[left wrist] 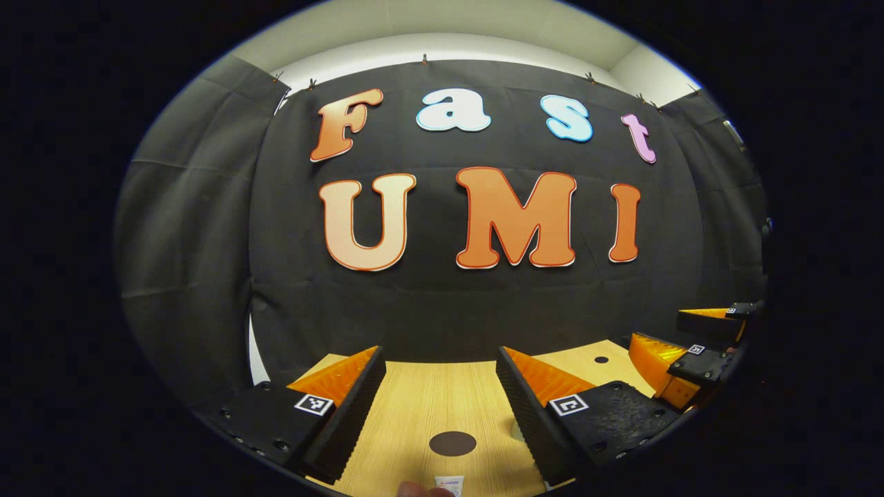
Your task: Put the toothbrush and toothpaste on the desktop into the cup, then pick up the cup and place it on the coaster on the desktop.
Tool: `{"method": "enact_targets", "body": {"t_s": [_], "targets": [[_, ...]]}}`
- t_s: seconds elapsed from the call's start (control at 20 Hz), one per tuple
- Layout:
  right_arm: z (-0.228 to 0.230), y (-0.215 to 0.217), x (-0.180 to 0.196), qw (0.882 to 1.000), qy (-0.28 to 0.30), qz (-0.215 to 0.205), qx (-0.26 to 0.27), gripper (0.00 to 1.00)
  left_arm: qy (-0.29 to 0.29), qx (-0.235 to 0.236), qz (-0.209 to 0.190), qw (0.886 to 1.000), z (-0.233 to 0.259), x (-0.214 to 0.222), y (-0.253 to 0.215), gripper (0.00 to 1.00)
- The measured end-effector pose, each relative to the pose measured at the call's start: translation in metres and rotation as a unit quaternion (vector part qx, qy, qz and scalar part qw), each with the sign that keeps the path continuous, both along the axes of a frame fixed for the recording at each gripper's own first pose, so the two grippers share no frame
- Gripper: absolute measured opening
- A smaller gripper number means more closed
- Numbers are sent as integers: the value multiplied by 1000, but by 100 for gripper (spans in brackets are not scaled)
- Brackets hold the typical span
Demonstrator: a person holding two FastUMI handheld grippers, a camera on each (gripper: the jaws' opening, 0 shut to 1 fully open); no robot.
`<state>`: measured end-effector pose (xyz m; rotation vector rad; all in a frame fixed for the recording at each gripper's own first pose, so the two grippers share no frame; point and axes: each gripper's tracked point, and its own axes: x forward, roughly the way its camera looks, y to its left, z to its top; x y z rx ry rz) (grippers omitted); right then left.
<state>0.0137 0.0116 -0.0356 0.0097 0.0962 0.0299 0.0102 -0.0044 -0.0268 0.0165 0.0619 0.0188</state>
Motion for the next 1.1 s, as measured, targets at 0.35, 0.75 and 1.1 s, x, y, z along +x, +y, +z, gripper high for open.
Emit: {"method": "enact_targets", "body": {"t_s": [0.35,0.75,1.1], "targets": [[-75,23,-4,987,159,36,13,99,78,15,-18,997,-63,-13,6,98],[-177,36,-48,914,403,38,29,99,154,22,-33,987,-119,-37,8,98],[-231,38,-62,866,498,53,3,99,213,16,-37,976,-161,-51,5,98]]}}
